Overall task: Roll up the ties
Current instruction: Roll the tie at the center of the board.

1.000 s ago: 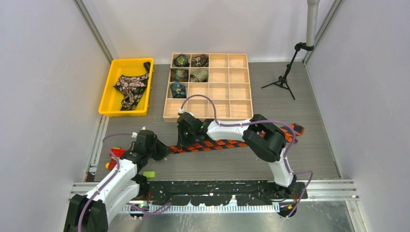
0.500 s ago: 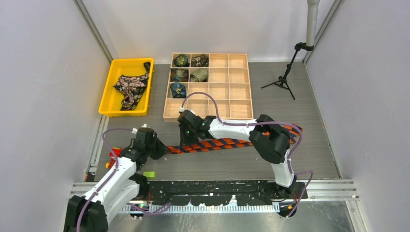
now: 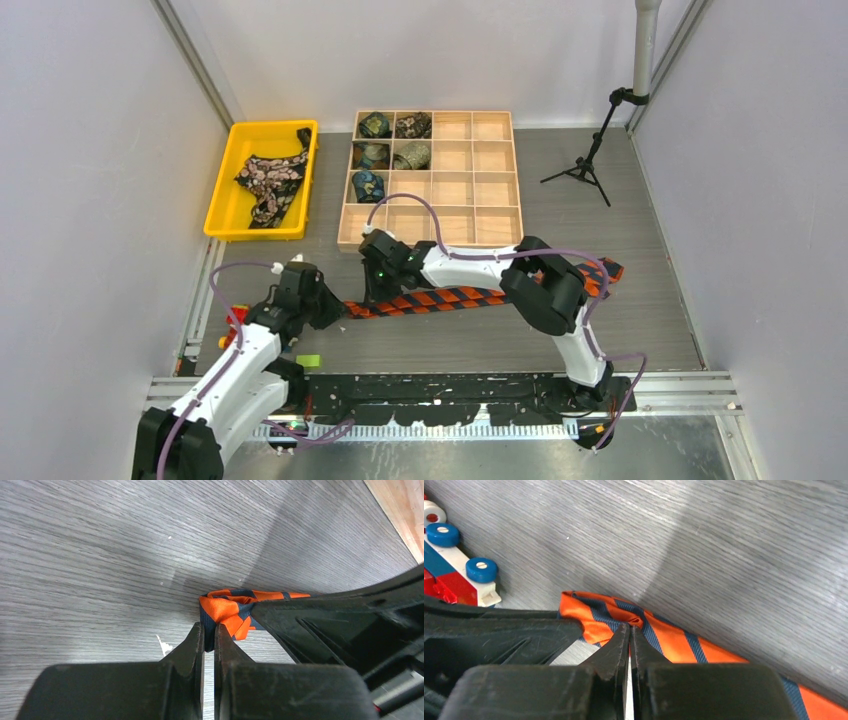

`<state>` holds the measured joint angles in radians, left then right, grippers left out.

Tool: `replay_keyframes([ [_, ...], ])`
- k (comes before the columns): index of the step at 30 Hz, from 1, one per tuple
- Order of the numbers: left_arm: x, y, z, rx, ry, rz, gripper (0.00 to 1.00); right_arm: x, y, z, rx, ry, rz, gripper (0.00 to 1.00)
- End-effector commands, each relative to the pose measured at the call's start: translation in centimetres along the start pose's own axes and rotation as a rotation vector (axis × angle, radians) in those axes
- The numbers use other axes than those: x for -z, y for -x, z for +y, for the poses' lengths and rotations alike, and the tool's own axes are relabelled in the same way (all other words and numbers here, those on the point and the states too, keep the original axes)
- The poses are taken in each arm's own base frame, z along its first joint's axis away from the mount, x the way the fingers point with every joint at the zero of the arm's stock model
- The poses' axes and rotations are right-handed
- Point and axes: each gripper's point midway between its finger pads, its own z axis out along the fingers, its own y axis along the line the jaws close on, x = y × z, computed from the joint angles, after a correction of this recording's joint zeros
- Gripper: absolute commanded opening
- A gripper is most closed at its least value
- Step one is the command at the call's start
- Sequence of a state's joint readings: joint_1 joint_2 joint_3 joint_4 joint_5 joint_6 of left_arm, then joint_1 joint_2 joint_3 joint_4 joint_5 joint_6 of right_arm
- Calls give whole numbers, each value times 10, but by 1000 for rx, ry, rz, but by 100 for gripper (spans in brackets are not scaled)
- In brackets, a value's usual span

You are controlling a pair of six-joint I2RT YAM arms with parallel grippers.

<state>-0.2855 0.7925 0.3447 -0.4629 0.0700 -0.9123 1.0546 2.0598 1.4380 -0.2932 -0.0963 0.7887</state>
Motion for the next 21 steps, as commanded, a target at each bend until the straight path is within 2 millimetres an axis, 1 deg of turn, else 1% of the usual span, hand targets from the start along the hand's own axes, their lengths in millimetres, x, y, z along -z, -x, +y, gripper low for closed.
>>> replay_keyframes([
  [1, 11, 17, -13, -23, -19, -51, 0, -6, 10, 23, -3, 65, -16, 9],
  [5, 14, 20, -15, -31, -20, -60, 0, -11, 10, 28, -8, 80, -11, 9],
  [10, 17, 23, -15, -41, -9, -69, 0, -8, 15, 34, 1, 89, -15, 9],
  [15, 20, 28, -14, -58, 2, -84, 0, 4, 18, 35, 4, 84, -28, 9],
  [19, 22, 29, -16, -70, 1, -86, 0, 18, 20, 41, 7, 90, -47, 9],
  [21, 22, 30, -17, -74, 1, -86, 0, 20, 18, 42, 8, 87, -50, 9],
])
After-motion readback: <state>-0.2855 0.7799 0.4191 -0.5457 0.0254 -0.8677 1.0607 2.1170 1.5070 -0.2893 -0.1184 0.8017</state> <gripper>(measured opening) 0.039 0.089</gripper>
